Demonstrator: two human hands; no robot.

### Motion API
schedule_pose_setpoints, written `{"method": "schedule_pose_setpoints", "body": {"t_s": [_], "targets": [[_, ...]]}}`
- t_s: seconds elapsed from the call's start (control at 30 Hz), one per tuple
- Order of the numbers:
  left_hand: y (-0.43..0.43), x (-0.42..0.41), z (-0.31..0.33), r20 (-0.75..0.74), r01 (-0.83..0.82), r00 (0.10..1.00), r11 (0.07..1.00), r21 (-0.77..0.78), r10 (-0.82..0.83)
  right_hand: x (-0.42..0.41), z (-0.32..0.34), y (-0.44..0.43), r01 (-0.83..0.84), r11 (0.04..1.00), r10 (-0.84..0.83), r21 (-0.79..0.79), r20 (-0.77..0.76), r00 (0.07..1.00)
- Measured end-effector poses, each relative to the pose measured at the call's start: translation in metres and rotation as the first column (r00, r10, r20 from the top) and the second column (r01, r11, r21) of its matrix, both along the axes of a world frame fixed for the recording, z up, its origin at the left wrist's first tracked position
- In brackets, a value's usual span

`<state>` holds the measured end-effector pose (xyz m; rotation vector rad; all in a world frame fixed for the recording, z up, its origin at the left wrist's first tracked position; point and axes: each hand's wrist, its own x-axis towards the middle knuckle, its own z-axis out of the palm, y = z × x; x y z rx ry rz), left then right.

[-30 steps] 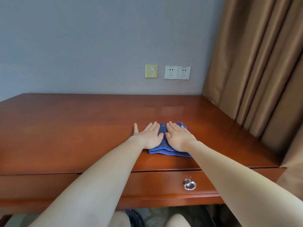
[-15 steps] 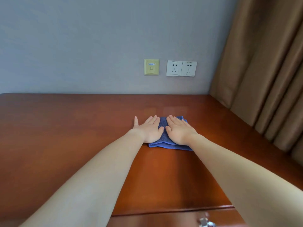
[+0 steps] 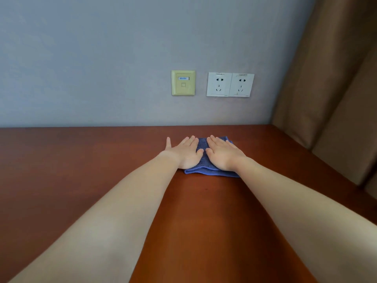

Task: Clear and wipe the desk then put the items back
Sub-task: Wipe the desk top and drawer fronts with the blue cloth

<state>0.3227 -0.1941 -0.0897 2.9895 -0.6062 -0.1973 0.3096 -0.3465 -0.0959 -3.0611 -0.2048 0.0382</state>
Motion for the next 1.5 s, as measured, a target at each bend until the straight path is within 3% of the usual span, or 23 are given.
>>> {"method": "schedule_pose_setpoints", "body": {"t_s": [0.57,1.5], "targets": [[-0.050,0.126,0.001,0.034,-0.005,0.999,1.000,0.003,0.005,0.120,0.005,-0.046,0.037,0.999,-0.038,0.016,0.037,0.999],[-0.062,0.086,0.003,0.005,0.082,0.997,0.997,0.012,-0.082,0.072,0.001,-0.054,0.230,0.972,-0.232,0.051,0.025,0.972]]}}
